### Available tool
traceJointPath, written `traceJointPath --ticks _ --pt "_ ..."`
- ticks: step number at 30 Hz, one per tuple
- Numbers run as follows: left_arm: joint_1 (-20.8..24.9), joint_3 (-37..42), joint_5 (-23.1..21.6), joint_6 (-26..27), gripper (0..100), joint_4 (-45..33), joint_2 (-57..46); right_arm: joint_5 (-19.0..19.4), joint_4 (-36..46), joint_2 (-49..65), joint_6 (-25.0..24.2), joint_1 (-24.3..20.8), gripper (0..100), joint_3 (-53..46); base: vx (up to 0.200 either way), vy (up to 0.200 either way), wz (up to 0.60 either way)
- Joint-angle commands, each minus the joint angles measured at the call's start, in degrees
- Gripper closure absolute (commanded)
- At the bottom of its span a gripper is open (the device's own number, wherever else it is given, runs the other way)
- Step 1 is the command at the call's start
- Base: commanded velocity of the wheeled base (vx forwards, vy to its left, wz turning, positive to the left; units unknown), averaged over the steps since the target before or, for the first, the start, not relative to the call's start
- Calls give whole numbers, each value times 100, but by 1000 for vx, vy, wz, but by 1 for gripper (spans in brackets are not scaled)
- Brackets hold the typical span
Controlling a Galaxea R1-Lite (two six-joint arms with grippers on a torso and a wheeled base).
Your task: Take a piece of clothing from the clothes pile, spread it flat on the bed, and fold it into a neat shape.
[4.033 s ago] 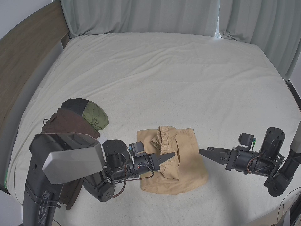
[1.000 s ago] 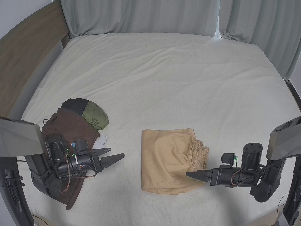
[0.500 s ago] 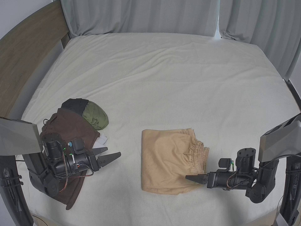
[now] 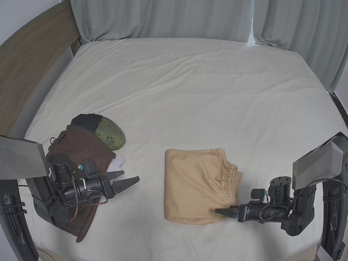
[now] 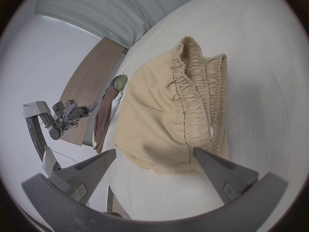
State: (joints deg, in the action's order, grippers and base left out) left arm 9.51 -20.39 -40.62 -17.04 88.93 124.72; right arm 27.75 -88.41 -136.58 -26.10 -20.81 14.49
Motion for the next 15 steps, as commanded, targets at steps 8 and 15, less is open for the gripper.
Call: traceJointPath --ticks 8,15 --pt "25 18 1 -1 0 1 -1 3 25 378 8 -37 0 -87 0 0 0" --pt "42 97 28 377 0 1 52 3 25 949 316 139 0 -342 0 0 0"
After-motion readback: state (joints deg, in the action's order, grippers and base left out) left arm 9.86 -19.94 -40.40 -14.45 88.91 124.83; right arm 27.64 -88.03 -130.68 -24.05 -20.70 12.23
